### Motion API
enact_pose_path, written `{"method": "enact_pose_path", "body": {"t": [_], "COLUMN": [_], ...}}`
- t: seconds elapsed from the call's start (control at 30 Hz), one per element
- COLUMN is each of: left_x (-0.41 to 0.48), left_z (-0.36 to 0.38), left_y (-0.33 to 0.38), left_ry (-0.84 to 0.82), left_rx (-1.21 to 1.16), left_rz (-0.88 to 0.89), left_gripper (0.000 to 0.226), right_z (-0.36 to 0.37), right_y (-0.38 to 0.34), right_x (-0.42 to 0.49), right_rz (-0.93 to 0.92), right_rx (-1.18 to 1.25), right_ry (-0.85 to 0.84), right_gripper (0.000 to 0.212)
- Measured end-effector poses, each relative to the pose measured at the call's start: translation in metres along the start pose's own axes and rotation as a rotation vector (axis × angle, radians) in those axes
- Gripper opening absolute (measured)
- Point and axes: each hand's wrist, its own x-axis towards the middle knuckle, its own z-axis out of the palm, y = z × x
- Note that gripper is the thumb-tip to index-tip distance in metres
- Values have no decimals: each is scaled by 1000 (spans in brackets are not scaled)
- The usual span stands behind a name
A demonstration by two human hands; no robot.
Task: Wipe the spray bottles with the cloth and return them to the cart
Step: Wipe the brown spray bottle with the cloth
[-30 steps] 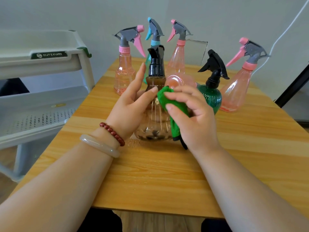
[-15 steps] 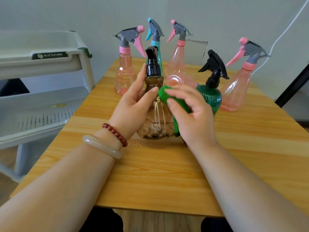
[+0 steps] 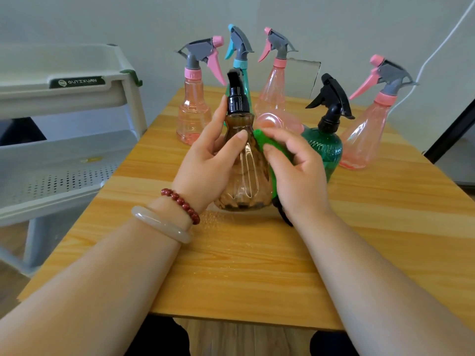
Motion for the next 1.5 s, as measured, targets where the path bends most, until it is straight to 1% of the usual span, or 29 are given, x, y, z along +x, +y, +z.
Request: {"method": "enact_pose_path", "body": {"t": [0.1,0.13,0.2,0.23,0.3,0.33,0.37,0.4,0.5,0.53,0.57,0.67,0.73,0.83,0.9,0.93,0.97,1.07,1.13,1.33,1.37,1.47,1.5], "left_x": [-1,-2,-2,-3,-2,-2,-2,-1,1,2,3,3,3,1,0,0,0,0,0,-3,-3,-2,-1], "left_z": [0,0,1,1,2,2,2,1,-4,-5,-6,-7,-6,-5,-5,-5,-5,-1,-1,0,0,0,0], "left_y": [0,1,3,4,4,4,4,3,2,2,3,4,4,7,7,6,5,3,2,4,4,4,3], "left_ry": [-10,-14,-25,-26,-15,-9,-2,3,33,34,32,28,46,110,150,139,103,-22,-36,-11,-7,11,23], "left_rx": [-3,-9,-11,-3,15,18,15,8,-3,0,-3,-23,4,122,155,160,165,163,155,155,157,152,132], "left_rz": [19,22,23,23,20,20,21,17,-12,-19,-31,-81,-91,-70,-62,-71,-90,-163,-162,-145,-148,-155,-159], "left_gripper": [59,59,60,59,59,59,58,58,59,59,58,58,57,56,45,38,39,57,60,54,54,47,43], "right_z": [-6,-7,-5,-2,2,3,2,1,-4,-4,-3,6,7,3,2,4,6,9,8,-3,-2,5,5], "right_y": [-3,-3,1,2,3,3,3,3,1,1,2,1,2,3,6,7,8,10,10,7,8,6,5], "right_x": [-15,-18,-14,-9,-2,0,-2,-5,-19,-20,-19,-10,-7,-13,-16,-15,-14,-8,-10,-20,-17,-7,-8], "right_rz": [-272,-332,-347,-307,-167,-125,-126,-163,-363,-389,-371,-163,-90,-133,-164,-156,-133,-58,-75,-195,-169,4,0], "right_rx": [-89,-108,-156,-175,-170,-165,-163,-159,-155,-160,-162,-120,-75,-116,-149,-149,-138,-88,-92,-61,-45,7,0], "right_ry": [-40,-57,-39,-5,58,68,59,29,-90,-111,-113,-45,-44,-64,-42,-19,6,42,24,-36,-38,-39,-47], "right_gripper": [23,20,19,19,21,22,22,22,20,19,19,22,22,25,27,27,26,26,28,33,35,37,36]}}
